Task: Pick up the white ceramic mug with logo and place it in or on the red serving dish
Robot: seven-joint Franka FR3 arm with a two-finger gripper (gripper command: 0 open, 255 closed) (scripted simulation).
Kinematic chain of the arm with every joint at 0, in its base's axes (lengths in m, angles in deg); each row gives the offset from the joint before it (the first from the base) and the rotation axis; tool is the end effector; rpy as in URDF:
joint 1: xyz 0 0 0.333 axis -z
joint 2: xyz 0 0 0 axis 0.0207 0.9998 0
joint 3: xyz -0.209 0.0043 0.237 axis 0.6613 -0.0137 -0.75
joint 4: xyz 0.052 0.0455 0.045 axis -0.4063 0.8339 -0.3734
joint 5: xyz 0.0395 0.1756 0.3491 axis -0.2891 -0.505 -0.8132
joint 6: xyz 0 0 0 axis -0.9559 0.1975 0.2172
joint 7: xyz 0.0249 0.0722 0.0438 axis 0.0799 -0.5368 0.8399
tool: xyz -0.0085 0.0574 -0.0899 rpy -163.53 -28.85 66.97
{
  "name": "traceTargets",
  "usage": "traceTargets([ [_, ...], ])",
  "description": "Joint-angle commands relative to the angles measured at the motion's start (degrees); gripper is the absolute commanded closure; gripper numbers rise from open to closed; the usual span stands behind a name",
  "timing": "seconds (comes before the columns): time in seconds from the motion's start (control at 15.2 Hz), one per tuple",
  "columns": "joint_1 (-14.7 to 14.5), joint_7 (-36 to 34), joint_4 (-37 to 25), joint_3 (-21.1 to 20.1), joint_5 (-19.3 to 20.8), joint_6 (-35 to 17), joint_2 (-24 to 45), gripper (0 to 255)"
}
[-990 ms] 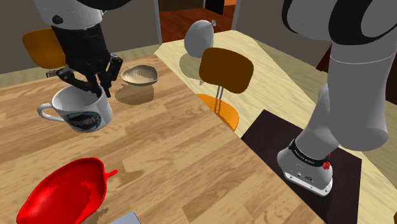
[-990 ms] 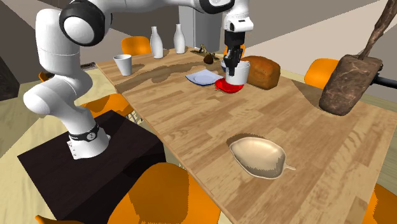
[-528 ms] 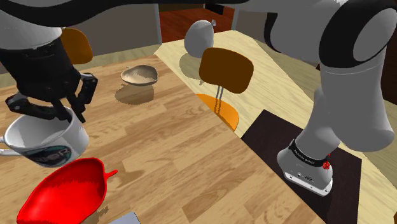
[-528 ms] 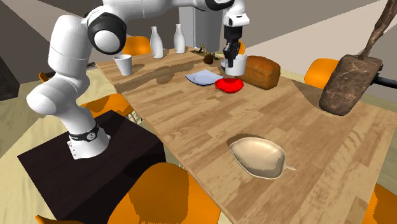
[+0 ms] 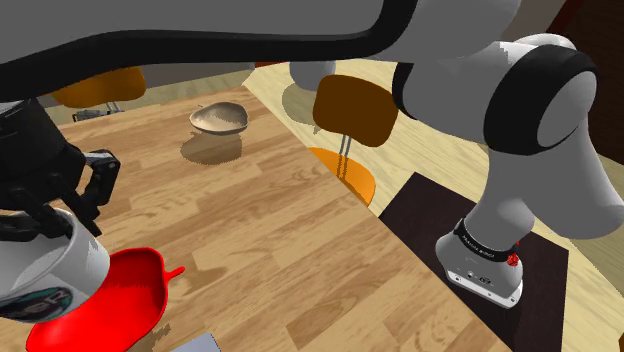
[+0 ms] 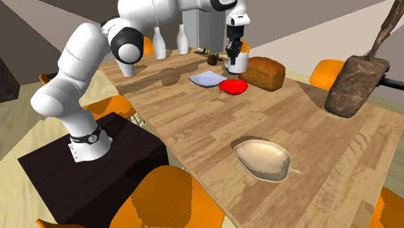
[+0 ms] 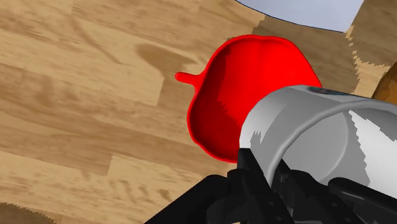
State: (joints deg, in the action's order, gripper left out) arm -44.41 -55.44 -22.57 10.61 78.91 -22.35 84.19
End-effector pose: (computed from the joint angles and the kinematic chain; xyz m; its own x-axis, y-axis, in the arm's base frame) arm 0.4348 0.5959 0.5397 0.9988 -0.0031 0.0495 -0.0008 -0.9989 -0.0470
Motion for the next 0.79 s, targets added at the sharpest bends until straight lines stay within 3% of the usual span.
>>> traceTargets([
  [0.0,0.74,-0.48,3.48,-0.23,-0.21,-2.31,-1.06,255],
  [0.73,4.17,-1.79,18.89,-0.81,-0.95,-13.53,-4.77,255],
])
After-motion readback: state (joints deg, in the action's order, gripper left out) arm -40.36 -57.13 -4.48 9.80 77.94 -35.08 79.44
